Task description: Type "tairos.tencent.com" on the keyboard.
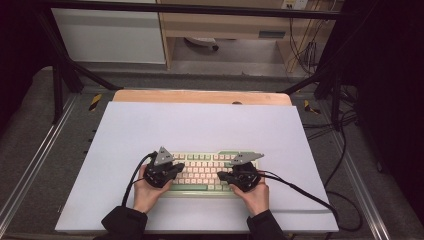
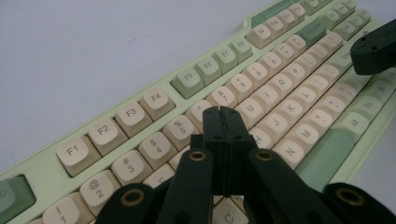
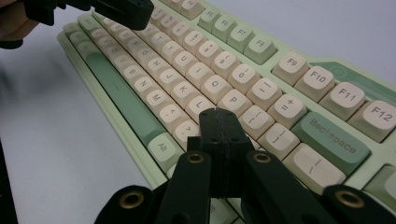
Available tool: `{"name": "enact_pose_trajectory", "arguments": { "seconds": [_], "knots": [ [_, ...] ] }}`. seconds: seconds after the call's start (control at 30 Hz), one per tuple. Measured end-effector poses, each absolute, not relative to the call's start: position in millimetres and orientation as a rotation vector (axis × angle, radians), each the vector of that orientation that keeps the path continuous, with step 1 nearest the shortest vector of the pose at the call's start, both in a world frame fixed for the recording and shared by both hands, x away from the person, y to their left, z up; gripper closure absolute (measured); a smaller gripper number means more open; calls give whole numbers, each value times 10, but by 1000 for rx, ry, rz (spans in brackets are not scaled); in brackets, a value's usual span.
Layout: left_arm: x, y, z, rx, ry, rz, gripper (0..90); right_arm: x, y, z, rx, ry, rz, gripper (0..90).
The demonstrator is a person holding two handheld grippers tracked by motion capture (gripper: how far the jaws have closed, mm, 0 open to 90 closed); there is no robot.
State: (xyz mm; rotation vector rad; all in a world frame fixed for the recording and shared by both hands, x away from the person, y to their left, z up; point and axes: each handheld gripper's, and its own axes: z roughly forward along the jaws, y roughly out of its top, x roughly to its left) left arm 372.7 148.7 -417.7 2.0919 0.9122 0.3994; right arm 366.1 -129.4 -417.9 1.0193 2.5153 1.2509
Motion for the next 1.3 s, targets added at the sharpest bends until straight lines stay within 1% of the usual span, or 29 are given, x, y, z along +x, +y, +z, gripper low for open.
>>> {"name": "enact_pose_trajectory", "arguments": {
  "seconds": [0.93,1.3],
  "knots": [
    [3780,1427,-4320,2108,915,406,900,3664,-1305,-4185,1019,2513,1248,900],
    [3749,1481,-4257,2098,909,406,900,3654,-1312,-4168,1017,2507,1257,900]
  ]
}}
